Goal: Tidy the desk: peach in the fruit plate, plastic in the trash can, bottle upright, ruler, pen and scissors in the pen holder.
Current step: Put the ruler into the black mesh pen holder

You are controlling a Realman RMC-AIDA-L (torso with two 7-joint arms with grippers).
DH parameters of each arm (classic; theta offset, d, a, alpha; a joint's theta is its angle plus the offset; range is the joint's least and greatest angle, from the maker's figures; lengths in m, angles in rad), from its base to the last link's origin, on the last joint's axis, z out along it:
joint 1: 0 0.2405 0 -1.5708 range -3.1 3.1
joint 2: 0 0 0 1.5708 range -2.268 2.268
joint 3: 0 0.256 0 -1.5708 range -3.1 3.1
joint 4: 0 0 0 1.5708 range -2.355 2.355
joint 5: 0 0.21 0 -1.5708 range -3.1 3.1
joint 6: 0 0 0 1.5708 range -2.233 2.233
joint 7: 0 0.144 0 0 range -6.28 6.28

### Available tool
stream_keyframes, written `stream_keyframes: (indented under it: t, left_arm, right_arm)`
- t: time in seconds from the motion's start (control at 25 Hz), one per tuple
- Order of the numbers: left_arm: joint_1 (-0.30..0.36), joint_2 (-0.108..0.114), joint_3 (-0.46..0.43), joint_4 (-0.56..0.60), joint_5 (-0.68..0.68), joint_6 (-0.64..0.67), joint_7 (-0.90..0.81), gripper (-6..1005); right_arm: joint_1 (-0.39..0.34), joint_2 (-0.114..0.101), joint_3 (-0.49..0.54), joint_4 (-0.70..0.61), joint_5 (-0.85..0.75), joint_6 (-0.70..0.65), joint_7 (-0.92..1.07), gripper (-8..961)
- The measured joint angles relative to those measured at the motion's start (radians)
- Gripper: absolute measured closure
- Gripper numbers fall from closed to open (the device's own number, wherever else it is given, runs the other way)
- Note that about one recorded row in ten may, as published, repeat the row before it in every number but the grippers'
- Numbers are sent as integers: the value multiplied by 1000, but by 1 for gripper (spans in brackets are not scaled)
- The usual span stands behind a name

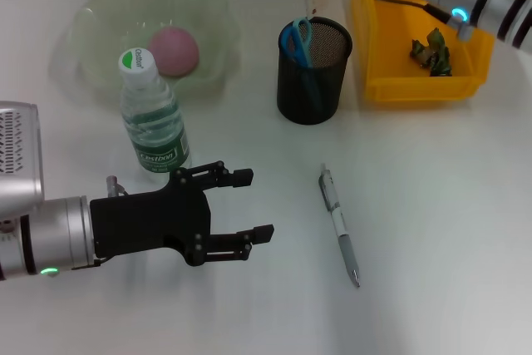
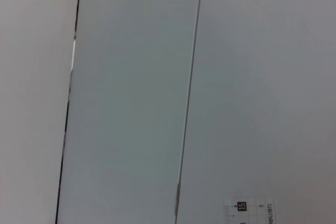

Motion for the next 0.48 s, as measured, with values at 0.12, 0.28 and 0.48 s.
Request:
stream_keyframes:
  t: [0.12,0.28,0.48]
  left_arm:
    - [2,0,0,3,0,2,-2,194]
    - [2,0,2,4,1,2,-3,194]
    - [2,0,5,4,1,2,-3,194]
  right_arm:
    - [20,-2,5,105,115,-51,-120,515]
    - [49,-2,11,221,188,-95,-201,509]
    - [119,1,12,398,256,-127,-277,501]
